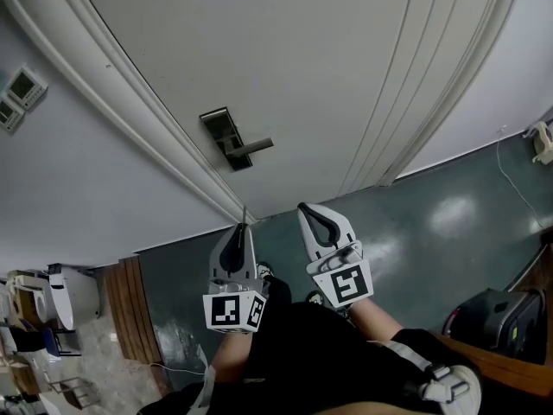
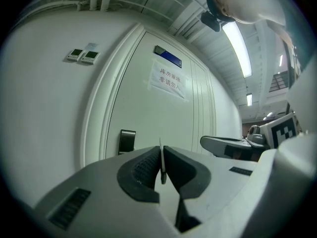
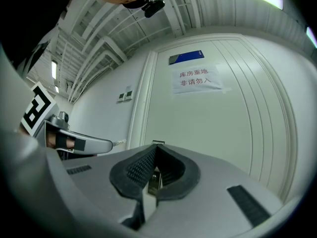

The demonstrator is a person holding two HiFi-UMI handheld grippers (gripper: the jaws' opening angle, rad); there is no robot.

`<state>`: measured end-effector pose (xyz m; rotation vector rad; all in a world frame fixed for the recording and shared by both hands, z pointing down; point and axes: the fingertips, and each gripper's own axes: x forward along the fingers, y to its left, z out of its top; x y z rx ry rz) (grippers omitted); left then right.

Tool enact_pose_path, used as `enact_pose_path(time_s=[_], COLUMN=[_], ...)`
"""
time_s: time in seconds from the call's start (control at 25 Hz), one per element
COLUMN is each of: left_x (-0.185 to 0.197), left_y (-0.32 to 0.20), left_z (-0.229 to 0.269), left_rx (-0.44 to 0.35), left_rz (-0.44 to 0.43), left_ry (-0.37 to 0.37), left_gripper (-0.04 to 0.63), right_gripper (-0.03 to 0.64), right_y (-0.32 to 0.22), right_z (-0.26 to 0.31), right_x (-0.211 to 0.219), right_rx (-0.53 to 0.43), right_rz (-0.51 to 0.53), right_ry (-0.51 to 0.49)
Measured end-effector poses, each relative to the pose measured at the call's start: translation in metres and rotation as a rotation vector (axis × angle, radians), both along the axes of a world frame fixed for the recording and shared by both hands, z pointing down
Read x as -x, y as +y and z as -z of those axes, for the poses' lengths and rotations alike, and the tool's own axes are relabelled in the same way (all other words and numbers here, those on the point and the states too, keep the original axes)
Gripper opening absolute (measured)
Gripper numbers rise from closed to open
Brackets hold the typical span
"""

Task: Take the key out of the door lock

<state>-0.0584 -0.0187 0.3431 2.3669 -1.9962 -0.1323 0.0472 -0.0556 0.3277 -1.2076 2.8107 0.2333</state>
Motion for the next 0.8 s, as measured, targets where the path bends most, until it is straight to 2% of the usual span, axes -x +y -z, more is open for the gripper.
enact_pose_path(time_s=[0.28,0.8], left_x=[0.018,0.030], left_y=[0.007,0.015], left_z=[-0.001,0.001], left_rx=[0.006,-0.002], left_rz=[0.037,0.047], left_ry=[-0.012,-0.007], left_gripper=[0.035,0.035], right_gripper=[0.008,0.008], right_y=[0.003,0.008], right_z=[-0.010,-0.008], right_x=[0.008,0.017], right_rx=[0.027,0.014], right_rz=[0.011,0.010], right_ry=[0.021,0.021])
